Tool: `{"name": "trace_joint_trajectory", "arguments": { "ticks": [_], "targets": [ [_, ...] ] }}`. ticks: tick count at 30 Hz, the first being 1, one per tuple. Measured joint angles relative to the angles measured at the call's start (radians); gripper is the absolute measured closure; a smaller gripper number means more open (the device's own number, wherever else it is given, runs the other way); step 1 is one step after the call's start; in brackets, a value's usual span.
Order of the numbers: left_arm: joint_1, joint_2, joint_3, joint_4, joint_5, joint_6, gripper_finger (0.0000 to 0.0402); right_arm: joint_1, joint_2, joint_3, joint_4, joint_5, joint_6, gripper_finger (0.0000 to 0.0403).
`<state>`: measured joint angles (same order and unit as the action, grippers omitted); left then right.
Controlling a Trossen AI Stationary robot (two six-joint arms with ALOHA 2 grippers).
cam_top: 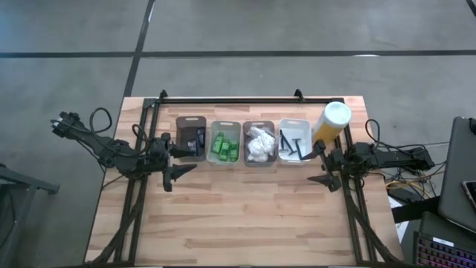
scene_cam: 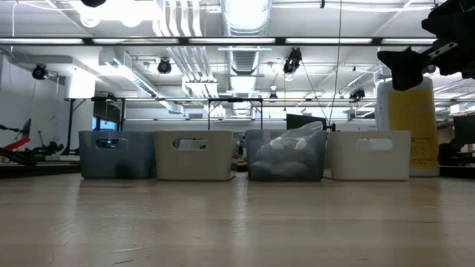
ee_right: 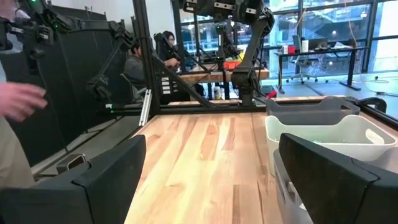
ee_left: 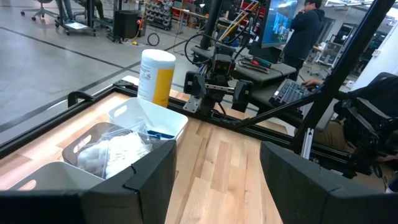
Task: Pick & Place Travel size toiletries
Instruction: Return to Home Position
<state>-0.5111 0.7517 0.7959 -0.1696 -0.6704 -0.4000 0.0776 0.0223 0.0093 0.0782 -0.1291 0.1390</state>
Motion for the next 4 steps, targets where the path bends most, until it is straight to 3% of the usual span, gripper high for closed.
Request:
{"name": "trace_joint_trajectory", "arguments": {
  "ticks": [4],
  "targets": [
    [0.0,0.0,0.0,0.0,0.0,0.0,0.0165,0.0,0.001,0.0,0.0,0.0,0.0,0.0039]
  ]
}}
